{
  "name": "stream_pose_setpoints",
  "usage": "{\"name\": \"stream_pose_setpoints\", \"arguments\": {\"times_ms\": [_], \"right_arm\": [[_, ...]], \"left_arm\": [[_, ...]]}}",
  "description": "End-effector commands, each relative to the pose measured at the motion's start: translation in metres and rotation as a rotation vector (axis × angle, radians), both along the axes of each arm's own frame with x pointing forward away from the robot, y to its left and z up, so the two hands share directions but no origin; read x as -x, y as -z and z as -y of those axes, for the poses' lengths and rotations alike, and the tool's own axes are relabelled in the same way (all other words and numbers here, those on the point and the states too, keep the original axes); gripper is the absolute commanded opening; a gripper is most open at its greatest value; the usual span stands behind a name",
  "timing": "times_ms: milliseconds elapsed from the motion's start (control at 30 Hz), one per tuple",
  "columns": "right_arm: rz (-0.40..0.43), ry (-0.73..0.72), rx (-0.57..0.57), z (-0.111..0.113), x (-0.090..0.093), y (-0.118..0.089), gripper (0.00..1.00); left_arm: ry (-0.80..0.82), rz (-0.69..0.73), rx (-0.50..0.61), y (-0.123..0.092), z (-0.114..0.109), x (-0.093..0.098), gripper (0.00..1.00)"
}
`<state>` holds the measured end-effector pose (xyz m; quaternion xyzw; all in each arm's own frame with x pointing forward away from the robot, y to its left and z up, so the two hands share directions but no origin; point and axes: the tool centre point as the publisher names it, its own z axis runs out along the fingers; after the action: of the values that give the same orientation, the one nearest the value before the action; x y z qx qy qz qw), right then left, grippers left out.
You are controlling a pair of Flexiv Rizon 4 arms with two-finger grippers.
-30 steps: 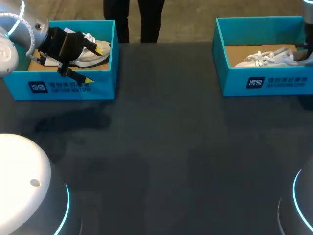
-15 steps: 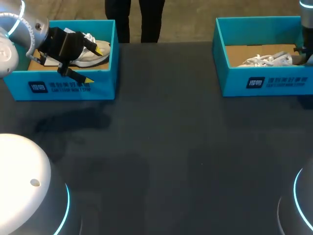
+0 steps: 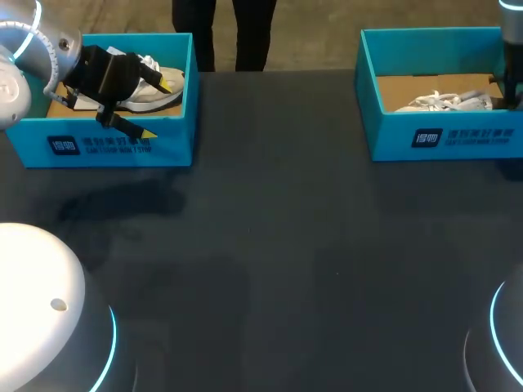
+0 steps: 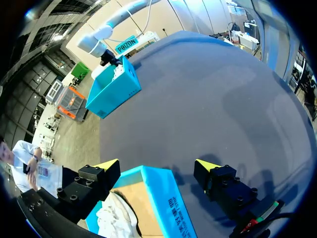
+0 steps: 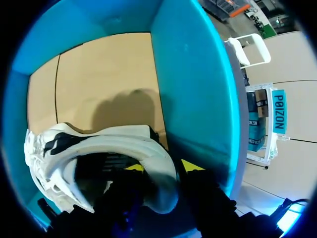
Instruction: Take the shoe out of the shoebox, open the shoe tongue, remove and reinsert the insole, then place the shoe into the shoebox
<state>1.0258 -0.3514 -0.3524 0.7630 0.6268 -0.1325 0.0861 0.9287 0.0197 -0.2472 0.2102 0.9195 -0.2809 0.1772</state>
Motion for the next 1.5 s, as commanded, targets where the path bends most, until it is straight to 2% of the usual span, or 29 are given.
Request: {"name": "stream_pose_setpoints", "arguments": {"times_ms": [33, 233, 433, 633, 800, 867, 1000, 1167, 1300, 1367, 1500], "right_arm": [[0.033, -0.005, 0.007, -0.004, 0.008, -0.020, 0.41], [0.104, -0.021, 0.010, -0.010, 0.010, -0.051, 0.43], [0.160, -0.073, -0.044, -0.025, 0.014, -0.079, 0.45], [0.204, -0.126, -0.079, -0.042, 0.022, -0.093, 0.45], [0.207, -0.145, -0.098, -0.053, 0.035, -0.096, 0.47], [0.208, -0.148, -0.105, -0.056, 0.040, -0.094, 0.46], [0.214, -0.142, -0.111, -0.056, 0.047, -0.093, 0.47], [0.218, -0.139, -0.122, -0.057, 0.055, -0.092, 0.48], [0.215, -0.136, -0.128, -0.058, 0.061, -0.090, 0.49], [0.213, -0.134, -0.130, -0.059, 0.063, -0.089, 0.49], [0.208, -0.133, -0.134, -0.059, 0.066, -0.086, 0.50]], "left_arm": [[-0.001, 0.000, -0.004, 0.000, 0.000, 0.000, 1.00], [-0.001, 0.000, -0.004, 0.000, 0.000, 0.000, 1.00], [-0.001, 0.000, -0.004, 0.000, 0.000, 0.000, 1.00], [-0.001, 0.000, -0.004, 0.000, 0.000, 0.000, 1.00], [-0.001, 0.000, -0.004, 0.000, 0.000, 0.000, 1.00], [0.028, 0.049, -0.026, -0.025, 0.007, -0.006, 1.00], [0.072, 0.079, -0.049, -0.052, 0.011, -0.022, 1.00], [0.082, 0.097, -0.124, -0.055, 0.000, -0.047, 1.00], [0.137, 0.090, -0.150, -0.056, -0.013, -0.060, 1.00], [0.245, 0.121, -0.137, -0.059, -0.019, -0.064, 1.00], [0.416, 0.174, -0.184, -0.063, -0.038, -0.081, 1.00]]}}
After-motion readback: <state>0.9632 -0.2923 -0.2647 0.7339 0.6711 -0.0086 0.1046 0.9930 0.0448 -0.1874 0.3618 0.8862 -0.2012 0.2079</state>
